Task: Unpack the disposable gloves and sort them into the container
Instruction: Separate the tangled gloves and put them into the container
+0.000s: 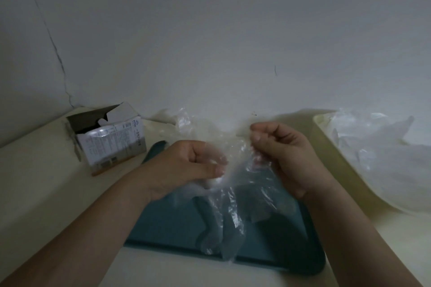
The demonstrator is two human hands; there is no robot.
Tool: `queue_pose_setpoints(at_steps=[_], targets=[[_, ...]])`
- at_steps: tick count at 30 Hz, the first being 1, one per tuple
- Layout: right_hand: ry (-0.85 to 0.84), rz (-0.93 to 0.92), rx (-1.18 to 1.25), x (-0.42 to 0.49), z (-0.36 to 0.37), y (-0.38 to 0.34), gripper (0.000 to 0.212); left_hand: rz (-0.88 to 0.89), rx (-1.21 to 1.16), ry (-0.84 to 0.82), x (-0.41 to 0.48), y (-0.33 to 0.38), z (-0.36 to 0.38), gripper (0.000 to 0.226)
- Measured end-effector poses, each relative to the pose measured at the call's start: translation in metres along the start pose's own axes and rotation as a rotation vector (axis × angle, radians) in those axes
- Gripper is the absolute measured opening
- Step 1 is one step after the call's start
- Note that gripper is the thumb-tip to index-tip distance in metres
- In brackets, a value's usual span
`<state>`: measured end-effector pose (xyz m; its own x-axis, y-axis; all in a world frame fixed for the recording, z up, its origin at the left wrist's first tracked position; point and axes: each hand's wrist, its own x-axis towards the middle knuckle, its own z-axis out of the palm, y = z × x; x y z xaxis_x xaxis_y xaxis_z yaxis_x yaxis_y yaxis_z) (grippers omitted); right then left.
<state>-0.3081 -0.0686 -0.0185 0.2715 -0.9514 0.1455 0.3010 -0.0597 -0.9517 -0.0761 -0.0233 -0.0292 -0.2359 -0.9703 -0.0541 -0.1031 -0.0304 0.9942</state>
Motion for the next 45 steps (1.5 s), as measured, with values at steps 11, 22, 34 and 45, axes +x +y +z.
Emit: queue_pose_setpoints(at_steps=[11,22,34,45], targets=[[-0.141,0.368,-0.068,-0.001,-0.009,0.019,0.013,0.082,0.03,0.423,0.005,0.0,0.021,0.028],[-0.236,0.145,-0.438,-0.007,-0.013,0.005,0.019,0.257,0.862,0.215,0.028,-0.058,-0.004,0.021],[-0.308,-0.016,-0.395,-0.009,-0.017,-0.013,0.04,0.241,0.034,0.448,0.004,0.023,-0.017,0.021],[-0.188,0.157,-0.141,-0.014,0.006,0.0,0.019,-0.194,-0.647,0.05,0.005,0.026,-0.003,0.039]])
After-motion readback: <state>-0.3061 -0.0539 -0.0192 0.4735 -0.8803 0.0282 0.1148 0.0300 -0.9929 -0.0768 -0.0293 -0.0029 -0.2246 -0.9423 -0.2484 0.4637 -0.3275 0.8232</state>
